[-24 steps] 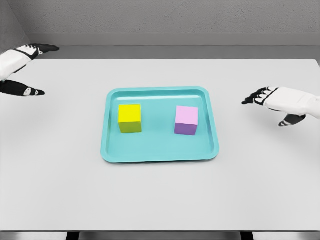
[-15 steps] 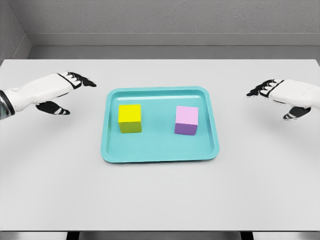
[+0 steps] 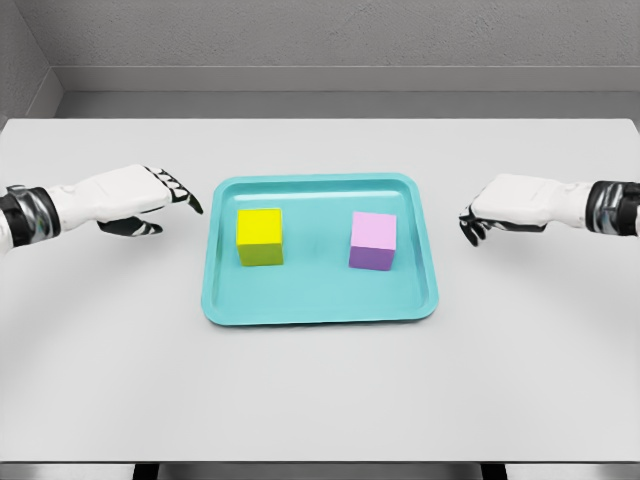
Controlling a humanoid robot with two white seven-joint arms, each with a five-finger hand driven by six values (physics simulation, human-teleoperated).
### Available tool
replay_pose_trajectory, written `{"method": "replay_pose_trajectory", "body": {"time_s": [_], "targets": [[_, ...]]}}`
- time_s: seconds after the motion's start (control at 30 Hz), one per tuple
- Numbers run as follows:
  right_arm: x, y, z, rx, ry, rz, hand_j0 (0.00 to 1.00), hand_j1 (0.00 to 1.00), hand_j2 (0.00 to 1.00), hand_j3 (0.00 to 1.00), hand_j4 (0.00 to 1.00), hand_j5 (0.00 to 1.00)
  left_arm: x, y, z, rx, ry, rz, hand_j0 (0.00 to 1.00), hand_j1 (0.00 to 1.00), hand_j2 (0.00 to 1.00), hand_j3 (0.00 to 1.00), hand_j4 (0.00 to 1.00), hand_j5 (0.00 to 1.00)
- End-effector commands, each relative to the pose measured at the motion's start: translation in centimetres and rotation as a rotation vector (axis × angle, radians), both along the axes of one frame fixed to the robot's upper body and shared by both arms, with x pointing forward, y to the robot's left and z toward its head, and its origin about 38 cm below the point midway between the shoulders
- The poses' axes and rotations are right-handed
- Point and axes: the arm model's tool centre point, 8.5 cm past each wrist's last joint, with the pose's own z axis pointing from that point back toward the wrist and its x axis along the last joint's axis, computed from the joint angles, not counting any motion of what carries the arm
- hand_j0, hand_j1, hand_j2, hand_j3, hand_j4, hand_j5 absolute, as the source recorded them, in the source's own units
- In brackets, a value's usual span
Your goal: Push two cubes
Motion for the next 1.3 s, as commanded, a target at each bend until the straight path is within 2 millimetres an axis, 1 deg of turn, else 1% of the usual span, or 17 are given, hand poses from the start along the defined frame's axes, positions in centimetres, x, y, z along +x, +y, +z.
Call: {"method": "replay_pose_trajectory", "body": {"time_s": [0.0, 0.1, 0.17, 0.23, 0.33, 0.37, 0.53, 0.6, 0.7, 0.8, 0.93, 1.0, 1.07, 1.13, 1.2, 1.27], "targets": [[0.1, 2.1, -0.3, 0.038, 0.003, 0.033, 0.10, 0.10, 0.10, 0.10, 0.10, 0.10, 0.1, -0.2, -0.2, -0.008, 0.005, 0.002, 0.68, 0.68, 0.68, 0.68, 0.68, 0.68], [0.2, 2.8, -0.5, 0.040, 0.002, 0.042, 0.10, 0.10, 0.10, 0.10, 0.10, 0.10, 0.1, -1.1, -0.6, -0.032, 0.011, -0.010, 0.67, 0.67, 0.67, 0.67, 0.67, 0.67], [0.4, 3.4, -0.8, 0.018, -0.010, 0.050, 0.10, 0.10, 0.10, 0.10, 0.10, 0.10, 0.1, -1.2, -0.6, -0.034, 0.013, -0.011, 0.67, 0.67, 0.67, 0.67, 0.67, 0.67], [0.4, 3.4, -0.8, 0.014, -0.010, 0.051, 0.10, 0.10, 0.10, 0.10, 0.10, 0.10, -0.1, -1.2, -1.0, -0.037, 0.021, -0.011, 0.67, 0.67, 0.67, 0.67, 0.67, 0.67], [0.5, 3.7, -1.2, -0.011, -0.009, 0.061, 0.10, 0.10, 0.10, 0.10, 0.10, 0.10, -0.1, -1.1, -0.9, -0.034, 0.019, -0.011, 0.66, 0.66, 0.66, 0.66, 0.66, 0.66], [0.6, 4.3, -1.2, -0.003, -0.011, 0.070, 0.10, 0.10, 0.10, 0.10, 0.10, 0.10, -0.1, -1.2, -1.0, -0.035, 0.021, -0.010, 0.66, 0.66, 0.66, 0.66, 0.66, 0.66], [0.7, 5.2, -1.6, -0.021, -0.011, 0.088, 0.10, 0.10, 0.10, 0.10, 0.10, 0.10, 0.0, -1.4, -1.0, -0.043, 0.020, -0.011, 0.66, 0.66, 0.66, 0.66, 0.66, 0.66], [0.7, 5.7, -1.6, -0.034, -0.010, 0.105, 0.10, 0.10, 0.10, 0.10, 0.10, 0.10, 0.0, -1.7, -1.1, -0.049, 0.022, -0.016, 0.64, 0.64, 0.64, 0.64, 0.64, 0.64], [0.8, 5.8, -1.5, -0.037, -0.011, 0.108, 0.10, 0.10, 0.10, 0.10, 0.10, 0.10, -0.1, -1.8, -1.3, -0.050, 0.026, -0.018, 0.63, 0.63, 0.63, 0.63, 0.63, 0.63], [0.6, 6.1, -2.0, -0.048, 0.001, 0.120, 0.10, 0.10, 0.10, 0.10, 0.10, 0.10, -0.1, -1.9, -1.8, -0.054, 0.035, -0.014, 0.63, 0.63, 0.63, 0.63, 0.63, 0.63], [0.6, 6.0, -2.1, -0.049, 0.004, 0.119, 0.10, 0.10, 0.10, 0.10, 0.10, 0.10, 0.0, -1.9, -1.8, -0.056, 0.036, -0.013, 0.63, 0.63, 0.63, 0.63, 0.63, 0.63], [0.8, 6.1, -2.4, -0.044, 0.011, 0.111, 0.10, 0.10, 0.10, 0.10, 0.10, 0.10, 0.1, -2.2, -2.2, -0.067, 0.045, -0.011, 0.63, 0.63, 0.63, 0.63, 0.63, 0.63], [1.0, 6.2, -2.2, -0.043, 0.008, 0.111, 0.10, 0.10, 0.10, 0.10, 0.10, 0.10, 0.1, -2.3, -2.1, -0.069, 0.044, -0.012, 0.63, 0.63, 0.63, 0.63, 0.63, 0.63], [1.1, 6.2, -2.5, -0.041, 0.015, 0.107, 0.10, 0.10, 0.10, 0.10, 0.10, 0.10, 0.0, -2.2, -2.2, -0.069, 0.046, -0.012, 0.60, 0.60, 0.60, 0.60, 0.60, 0.60], [1.1, 6.3, -2.5, -0.039, 0.015, 0.106, 0.10, 0.10, 0.10, 0.10, 0.10, 0.10, 0.1, -2.3, -2.1, -0.072, 0.044, -0.013, 0.53, 0.53, 0.53, 0.53, 0.53, 0.53], [1.2, 6.5, -2.4, -0.036, 0.013, 0.110, 0.10, 0.10, 0.10, 0.10, 0.10, 0.10, 0.0, -2.3, -2.0, -0.074, 0.042, -0.017, 0.51, 0.51, 0.51, 0.51, 0.51, 0.51]]}}
